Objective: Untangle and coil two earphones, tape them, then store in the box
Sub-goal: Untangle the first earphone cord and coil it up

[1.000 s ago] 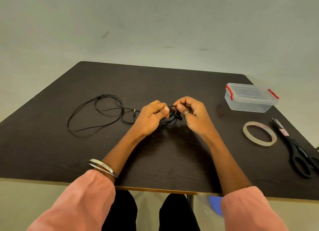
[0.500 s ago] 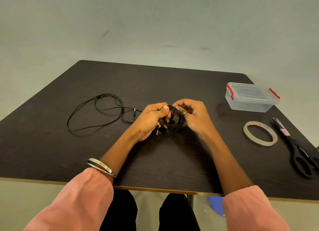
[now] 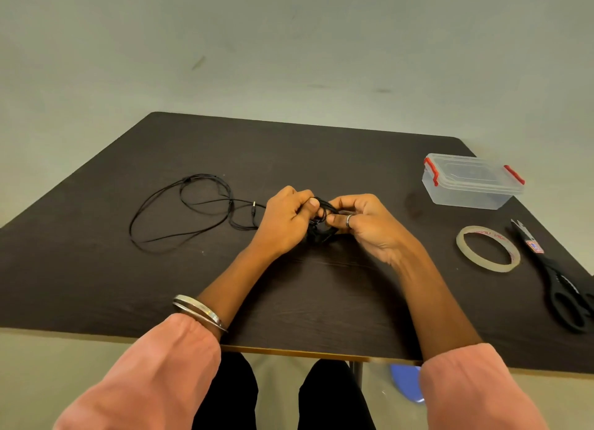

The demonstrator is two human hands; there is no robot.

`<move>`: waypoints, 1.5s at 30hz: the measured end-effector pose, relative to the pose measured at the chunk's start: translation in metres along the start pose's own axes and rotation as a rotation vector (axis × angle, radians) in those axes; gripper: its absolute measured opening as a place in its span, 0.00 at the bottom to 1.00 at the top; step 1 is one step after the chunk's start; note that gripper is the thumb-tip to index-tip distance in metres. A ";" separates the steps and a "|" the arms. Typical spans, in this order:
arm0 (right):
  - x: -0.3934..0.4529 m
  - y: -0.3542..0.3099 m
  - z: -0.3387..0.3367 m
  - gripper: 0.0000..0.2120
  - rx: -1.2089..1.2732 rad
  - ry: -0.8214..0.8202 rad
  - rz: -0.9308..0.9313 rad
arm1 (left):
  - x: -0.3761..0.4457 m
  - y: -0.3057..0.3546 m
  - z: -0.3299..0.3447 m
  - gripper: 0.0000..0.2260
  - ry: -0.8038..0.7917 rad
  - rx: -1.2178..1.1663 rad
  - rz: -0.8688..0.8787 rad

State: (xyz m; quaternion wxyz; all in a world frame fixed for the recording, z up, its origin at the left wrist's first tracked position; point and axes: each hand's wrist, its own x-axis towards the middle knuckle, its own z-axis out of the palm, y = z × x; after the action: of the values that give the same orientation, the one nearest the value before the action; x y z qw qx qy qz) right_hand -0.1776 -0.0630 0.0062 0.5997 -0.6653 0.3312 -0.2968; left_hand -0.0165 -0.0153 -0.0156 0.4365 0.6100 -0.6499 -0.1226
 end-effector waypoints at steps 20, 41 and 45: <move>0.003 0.012 0.028 0.14 -0.418 0.406 -0.414 | -0.001 0.004 0.002 0.12 -0.010 -0.171 -0.227; 0.006 0.006 0.031 0.10 0.066 0.504 -0.113 | 0.001 0.009 0.003 0.12 -0.169 -0.775 -0.389; 0.004 0.010 0.031 0.09 -0.499 0.592 -0.453 | 0.002 0.009 0.003 0.11 -0.142 -0.887 -0.487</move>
State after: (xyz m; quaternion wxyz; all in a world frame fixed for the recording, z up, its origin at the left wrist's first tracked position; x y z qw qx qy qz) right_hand -0.1512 -0.0486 -0.0073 0.2203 -0.7318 0.3958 -0.5092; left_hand -0.0245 -0.0164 -0.0108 0.5668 0.4900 -0.4025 -0.5260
